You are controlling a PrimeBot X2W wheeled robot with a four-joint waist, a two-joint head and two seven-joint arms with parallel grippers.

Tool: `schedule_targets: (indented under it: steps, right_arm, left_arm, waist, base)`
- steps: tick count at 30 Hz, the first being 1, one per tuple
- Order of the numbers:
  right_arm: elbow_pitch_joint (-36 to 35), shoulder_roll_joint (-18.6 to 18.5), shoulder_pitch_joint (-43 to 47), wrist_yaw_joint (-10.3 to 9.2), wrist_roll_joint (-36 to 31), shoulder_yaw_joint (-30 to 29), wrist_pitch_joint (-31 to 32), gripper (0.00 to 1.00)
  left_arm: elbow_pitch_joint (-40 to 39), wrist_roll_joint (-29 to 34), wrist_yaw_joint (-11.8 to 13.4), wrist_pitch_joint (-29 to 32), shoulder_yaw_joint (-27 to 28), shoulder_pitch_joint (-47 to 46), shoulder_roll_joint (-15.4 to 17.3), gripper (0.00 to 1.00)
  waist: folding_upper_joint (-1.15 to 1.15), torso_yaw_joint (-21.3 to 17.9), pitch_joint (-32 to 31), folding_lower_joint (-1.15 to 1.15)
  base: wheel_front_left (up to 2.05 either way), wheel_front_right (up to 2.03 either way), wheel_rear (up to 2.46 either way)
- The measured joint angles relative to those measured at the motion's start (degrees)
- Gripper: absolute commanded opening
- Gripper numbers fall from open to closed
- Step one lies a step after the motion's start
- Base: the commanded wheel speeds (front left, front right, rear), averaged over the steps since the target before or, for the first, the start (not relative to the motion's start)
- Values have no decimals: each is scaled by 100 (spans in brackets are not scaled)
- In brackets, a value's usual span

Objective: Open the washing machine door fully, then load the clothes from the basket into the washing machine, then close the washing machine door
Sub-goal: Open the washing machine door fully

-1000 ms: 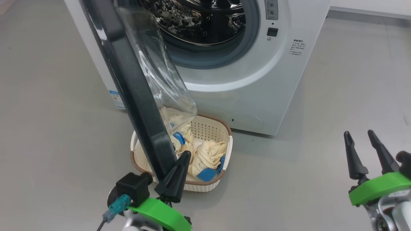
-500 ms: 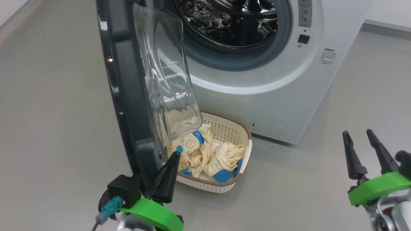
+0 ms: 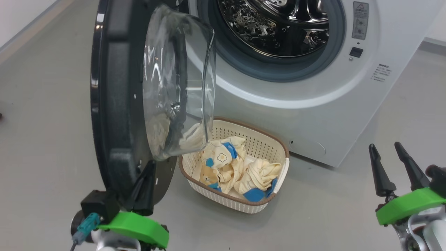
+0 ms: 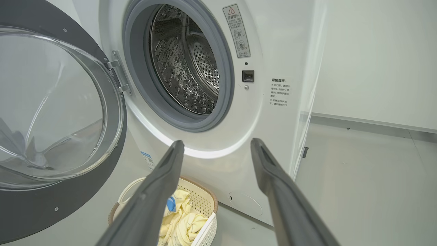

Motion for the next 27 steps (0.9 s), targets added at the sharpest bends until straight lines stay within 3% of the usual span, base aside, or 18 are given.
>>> schedule_targets:
  steps: [16, 27]
  right_arm:
    - [-2, -24, 66, 0, -1, 24, 0, 100]
    - [-2, -74, 64, 0, -1, 44, 0, 100]
  left_arm:
    - [316, 1, 375, -133, 679, -154, 421, 0]
    - [784, 46, 444, -459, 959, -506, 581, 0]
  waist:
    - [0, 70, 149, 0]
    - [0, 93, 269, 0]
  base:
    - [0, 0, 0]
    - [0, 0, 0]
